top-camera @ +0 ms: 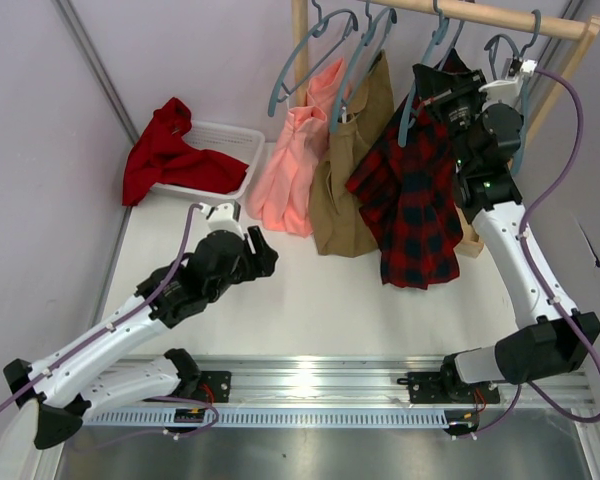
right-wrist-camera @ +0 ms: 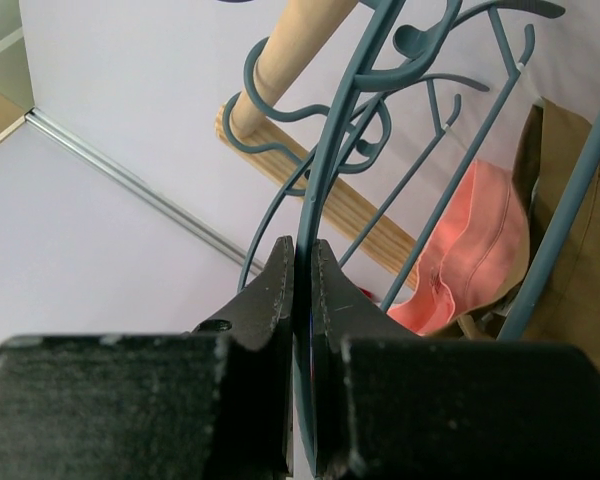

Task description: Place the skirt on the hanger

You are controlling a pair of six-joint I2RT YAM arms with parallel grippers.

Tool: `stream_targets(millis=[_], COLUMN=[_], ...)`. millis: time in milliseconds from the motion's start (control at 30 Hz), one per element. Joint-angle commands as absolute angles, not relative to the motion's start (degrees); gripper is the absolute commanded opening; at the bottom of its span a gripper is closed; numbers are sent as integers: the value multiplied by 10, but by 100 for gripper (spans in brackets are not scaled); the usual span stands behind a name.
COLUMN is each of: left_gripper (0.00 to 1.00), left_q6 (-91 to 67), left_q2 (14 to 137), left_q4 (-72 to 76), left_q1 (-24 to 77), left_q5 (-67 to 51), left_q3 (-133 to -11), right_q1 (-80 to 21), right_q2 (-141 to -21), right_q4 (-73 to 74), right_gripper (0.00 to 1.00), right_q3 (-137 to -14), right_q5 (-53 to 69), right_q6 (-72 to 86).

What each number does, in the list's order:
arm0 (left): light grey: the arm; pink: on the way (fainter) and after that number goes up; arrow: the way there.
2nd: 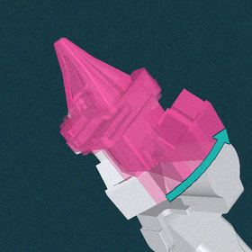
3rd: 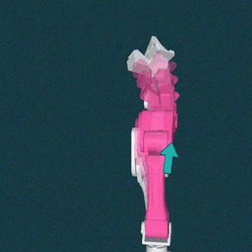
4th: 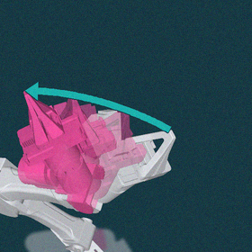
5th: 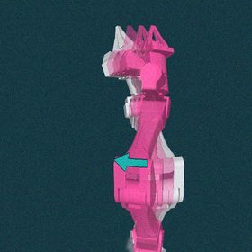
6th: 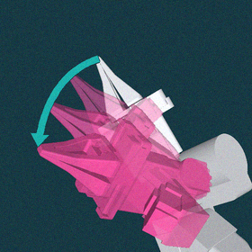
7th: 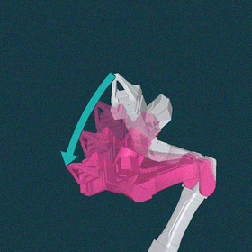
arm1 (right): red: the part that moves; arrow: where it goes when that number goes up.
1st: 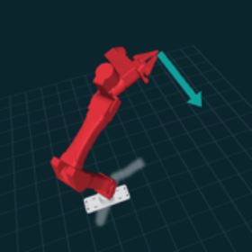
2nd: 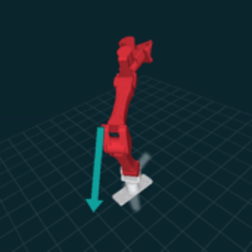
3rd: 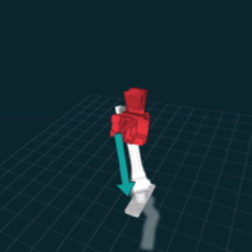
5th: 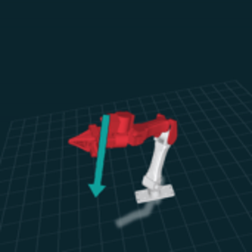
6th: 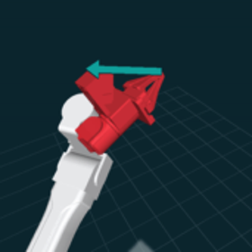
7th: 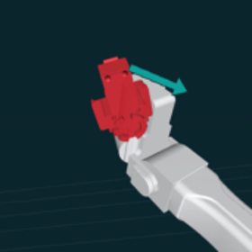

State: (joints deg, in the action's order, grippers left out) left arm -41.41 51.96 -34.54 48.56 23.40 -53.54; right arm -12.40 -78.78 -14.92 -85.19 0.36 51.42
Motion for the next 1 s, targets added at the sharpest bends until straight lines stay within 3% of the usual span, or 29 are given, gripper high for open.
stream_targets(millis=[0,700,900,967], left_gripper=[68,70,70,70], left_q6=[-424,-408,-402,-398], left_q2=[504,508,503,500], left_q4=[-343,-340,-344,-344], left_q1=[478,454,447,446], left_q5=[250,232,229,227], left_q3=[-533,-536,-544,-547], right_q1=[-119,-124,-125,-125], right_q2=[-789,-795,-773,-773], right_q4=[-250,-177,-110,-88], right_gripper=[0,1,13,32], right_q3=[-907,-875,-879,-890], right_q5=[12,-28,-56,-53], right_q6=[511,483,454,442])
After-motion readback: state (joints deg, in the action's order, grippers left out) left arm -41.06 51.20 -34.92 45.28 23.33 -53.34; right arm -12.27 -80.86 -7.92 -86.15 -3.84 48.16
